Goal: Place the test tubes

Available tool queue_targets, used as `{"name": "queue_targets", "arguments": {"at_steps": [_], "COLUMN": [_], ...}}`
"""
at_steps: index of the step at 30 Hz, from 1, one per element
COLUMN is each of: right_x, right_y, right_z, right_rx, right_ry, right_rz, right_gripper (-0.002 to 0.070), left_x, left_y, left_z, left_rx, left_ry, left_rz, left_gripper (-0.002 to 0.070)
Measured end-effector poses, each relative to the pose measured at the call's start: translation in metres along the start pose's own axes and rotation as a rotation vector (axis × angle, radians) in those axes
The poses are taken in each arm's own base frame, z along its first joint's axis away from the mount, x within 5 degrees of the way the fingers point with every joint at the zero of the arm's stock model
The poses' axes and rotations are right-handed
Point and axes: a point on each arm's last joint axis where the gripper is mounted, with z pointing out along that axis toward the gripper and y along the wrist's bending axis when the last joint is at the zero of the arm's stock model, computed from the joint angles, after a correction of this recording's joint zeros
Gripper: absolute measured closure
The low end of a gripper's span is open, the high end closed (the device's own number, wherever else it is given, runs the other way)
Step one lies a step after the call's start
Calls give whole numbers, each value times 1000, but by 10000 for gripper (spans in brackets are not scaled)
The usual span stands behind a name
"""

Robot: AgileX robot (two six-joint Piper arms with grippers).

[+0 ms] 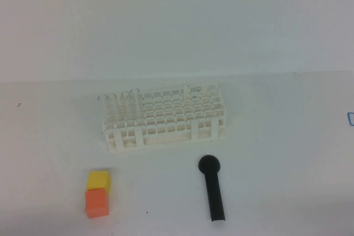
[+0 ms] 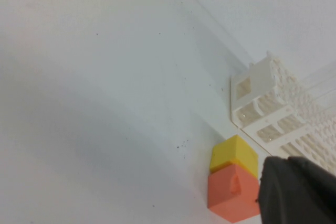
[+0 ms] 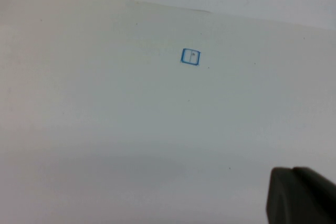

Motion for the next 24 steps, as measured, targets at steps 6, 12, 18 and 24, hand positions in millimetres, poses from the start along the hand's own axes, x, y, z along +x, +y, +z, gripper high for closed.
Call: {"name": "queue_targets", "arguments": {"at_steps": [6, 12, 18, 24], "right_x": [0, 0, 0, 0], "right_y": [0, 0, 0, 0], "right_z": [0, 0, 0, 0], "right_rx": [0, 1, 1, 0], "right_ry": [0, 0, 0, 2], "right_rz": [0, -2, -2, -2], "right_gripper": [678, 678, 678, 678], "left_x": [0, 0, 0, 0], "left_y": [0, 0, 0, 0], "left_z": [0, 0, 0, 0], "left_rx": [-1, -1, -3, -3], "left_ry": [-1, -1, -3, -2], "left_rz": [2, 7, 165, 462], "left_gripper": [676, 676, 676, 676]}}
